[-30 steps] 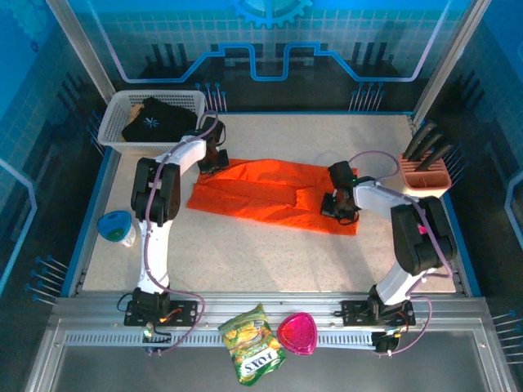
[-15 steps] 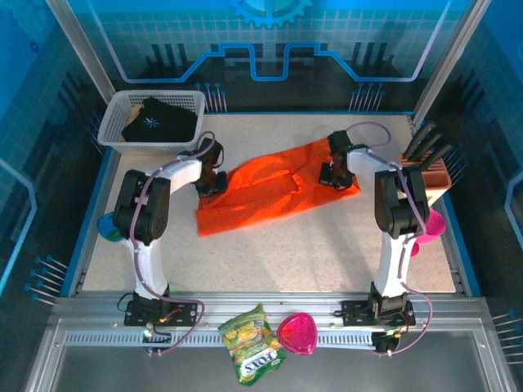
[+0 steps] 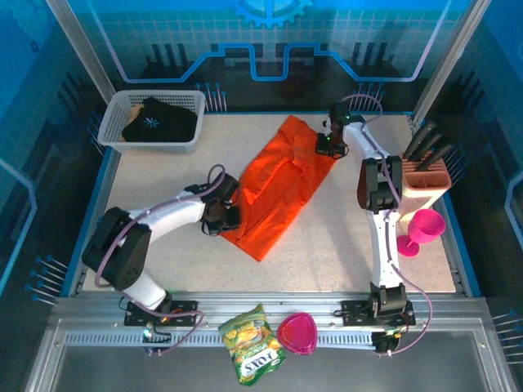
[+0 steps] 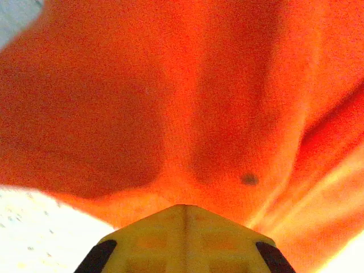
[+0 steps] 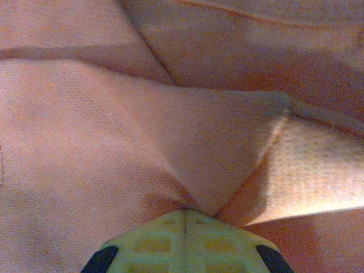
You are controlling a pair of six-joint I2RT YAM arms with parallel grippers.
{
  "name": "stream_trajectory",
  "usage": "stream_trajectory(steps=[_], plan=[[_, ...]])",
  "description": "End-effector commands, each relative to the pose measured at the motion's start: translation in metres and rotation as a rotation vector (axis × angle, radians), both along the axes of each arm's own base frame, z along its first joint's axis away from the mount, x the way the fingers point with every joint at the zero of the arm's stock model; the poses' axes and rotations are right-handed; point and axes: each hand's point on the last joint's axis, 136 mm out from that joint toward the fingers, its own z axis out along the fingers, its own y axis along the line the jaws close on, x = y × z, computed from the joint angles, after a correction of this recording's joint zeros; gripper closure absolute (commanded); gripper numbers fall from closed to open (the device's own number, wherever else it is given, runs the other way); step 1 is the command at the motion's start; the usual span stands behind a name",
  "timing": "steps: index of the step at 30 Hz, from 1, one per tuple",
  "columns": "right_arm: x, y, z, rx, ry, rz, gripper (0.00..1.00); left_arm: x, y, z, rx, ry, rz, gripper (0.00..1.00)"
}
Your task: Fold and stack the t-shirts
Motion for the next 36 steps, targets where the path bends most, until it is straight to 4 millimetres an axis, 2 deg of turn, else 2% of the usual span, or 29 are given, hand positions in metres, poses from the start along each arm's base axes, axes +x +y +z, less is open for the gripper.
stream_trajectory(steps=[1,3,6,9,12,14,16,19,23,28,31,36], plan=[[-0.011,0.002,-0.024,0.040,0.123,0.019,1.00,-0.017,0.002,0.005,-0.003,0.022,0.055,0.97],[-0.001,0.005,-0.020,0.072,0.103,0.015,1.00,-0.022,0.010,0.008,0.029,0.018,0.062,0.97],[0.004,0.010,-0.004,0.136,0.079,0.007,1.00,-0.022,0.025,0.020,0.093,-0.023,0.067,0.97],[-0.003,0.013,0.022,0.157,0.048,0.016,1.00,-0.009,0.034,0.039,0.142,-0.095,0.064,0.96],[-0.014,0.014,0.060,0.175,-0.039,0.010,1.00,0.012,0.035,0.052,0.152,-0.138,0.058,0.95],[-0.026,0.011,0.088,0.173,-0.113,0.005,1.00,0.029,0.035,0.052,0.147,-0.143,0.059,0.96],[-0.038,0.007,0.106,0.162,-0.149,0.005,1.00,0.046,0.036,0.045,0.137,-0.139,0.060,0.96],[-0.064,0.004,0.117,0.157,-0.153,0.000,1.00,0.066,0.032,0.029,0.114,-0.119,0.045,0.97],[-0.104,0.009,0.114,0.197,-0.113,-0.043,1.00,0.073,0.029,-0.002,0.139,-0.045,0.013,1.00],[-0.140,0.032,0.101,0.244,-0.090,-0.096,1.00,0.063,0.025,-0.033,0.113,0.015,0.016,1.00],[-0.152,0.050,0.091,0.219,-0.085,-0.076,1.00,0.053,0.025,-0.041,0.100,0.036,0.014,1.00],[-0.153,0.063,0.051,0.207,0.015,-0.127,1.00,0.027,0.026,-0.050,0.089,0.078,-0.002,1.00]])
